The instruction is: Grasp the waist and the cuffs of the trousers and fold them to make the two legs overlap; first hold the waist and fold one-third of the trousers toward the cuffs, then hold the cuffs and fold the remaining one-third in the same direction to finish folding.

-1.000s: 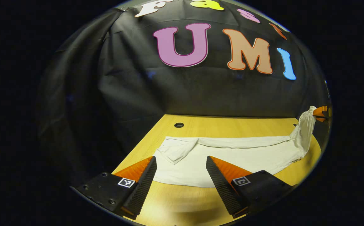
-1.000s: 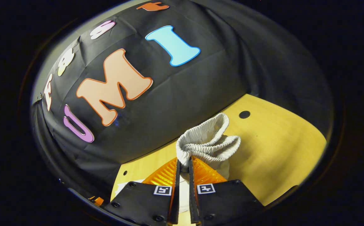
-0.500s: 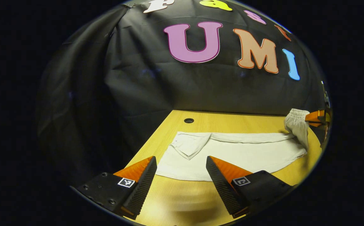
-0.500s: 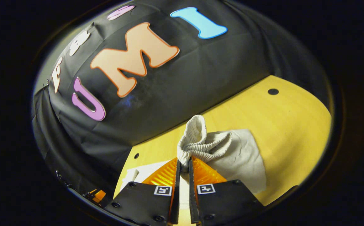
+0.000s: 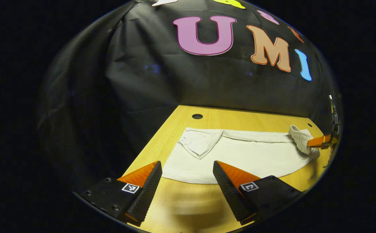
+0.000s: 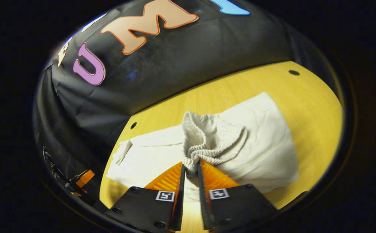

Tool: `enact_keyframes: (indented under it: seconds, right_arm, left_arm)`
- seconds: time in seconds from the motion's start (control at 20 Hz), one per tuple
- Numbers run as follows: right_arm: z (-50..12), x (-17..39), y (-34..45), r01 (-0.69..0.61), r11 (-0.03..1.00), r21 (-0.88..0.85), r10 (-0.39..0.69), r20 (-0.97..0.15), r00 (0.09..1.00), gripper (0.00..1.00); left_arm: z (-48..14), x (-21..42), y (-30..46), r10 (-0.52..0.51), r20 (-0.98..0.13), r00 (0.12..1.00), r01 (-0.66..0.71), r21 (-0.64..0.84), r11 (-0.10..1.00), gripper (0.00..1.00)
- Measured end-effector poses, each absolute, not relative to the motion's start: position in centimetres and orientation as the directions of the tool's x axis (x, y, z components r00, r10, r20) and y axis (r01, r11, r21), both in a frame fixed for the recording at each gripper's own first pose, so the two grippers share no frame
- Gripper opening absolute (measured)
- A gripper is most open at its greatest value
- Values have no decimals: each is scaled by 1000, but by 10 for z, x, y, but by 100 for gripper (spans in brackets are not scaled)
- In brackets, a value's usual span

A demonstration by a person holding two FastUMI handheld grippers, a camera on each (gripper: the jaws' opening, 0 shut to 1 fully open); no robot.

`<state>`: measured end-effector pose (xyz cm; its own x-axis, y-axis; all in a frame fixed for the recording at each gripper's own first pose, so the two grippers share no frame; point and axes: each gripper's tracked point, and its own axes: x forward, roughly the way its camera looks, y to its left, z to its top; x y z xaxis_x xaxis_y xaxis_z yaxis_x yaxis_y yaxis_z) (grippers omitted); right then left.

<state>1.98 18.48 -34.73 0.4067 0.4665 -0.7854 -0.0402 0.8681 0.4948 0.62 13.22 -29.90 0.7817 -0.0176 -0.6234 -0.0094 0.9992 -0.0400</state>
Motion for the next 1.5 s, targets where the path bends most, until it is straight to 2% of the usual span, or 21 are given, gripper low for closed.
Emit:
enact_keyframes:
  seconds: [0.05,0.2,0.25,0.3,0.75,0.95,1.05,1.1,1.25,1.3,1.45,1.5]
  right_arm:
    - [-341,17,186,-55,863,501,479,-780,404,19]
    - [-325,27,187,-94,857,506,488,-742,459,84]
    - [-324,21,190,-88,859,504,483,-742,466,84]
    - [-321,20,186,-82,864,497,473,-745,469,93]
    - [-302,14,161,-77,905,419,398,-766,504,93]
    - [-300,9,158,-77,911,406,387,-772,504,93]
    - [-299,6,157,-84,913,399,384,-774,504,93]
    - [-300,5,156,-80,911,404,387,-774,500,93]
    - [-300,2,152,-52,906,421,388,-774,500,93]
    - [-300,2,149,-45,905,422,386,-774,502,93]
    - [-299,-2,141,-41,907,420,382,-776,501,93]
    - [-298,-2,138,-43,908,416,380,-777,501,93]
  left_arm:
    - [-304,9,135,-23,-628,778,-10,-49,999,96]
    - [-321,24,144,-34,-635,772,-19,-77,997,96]
    - [-327,28,146,-44,-642,766,-21,-94,995,97]
    - [-334,33,149,-49,-649,759,-26,-106,994,96]
    - [-396,47,163,-92,-732,675,-75,-192,979,95]
    - [-396,43,162,-92,-738,668,-57,-174,983,96]
    - [-399,42,168,-53,-760,648,-39,-102,994,96]
    - [-402,37,174,-28,-776,630,-26,-56,998,87]
    - [-401,39,179,-44,-774,631,2,-54,999,73]
    - [-400,38,182,-52,-771,634,2,-66,998,54]
    - [-390,43,186,-66,-765,641,-9,-93,996,34]
    - [-385,45,189,-65,-763,643,-15,-96,995,18]
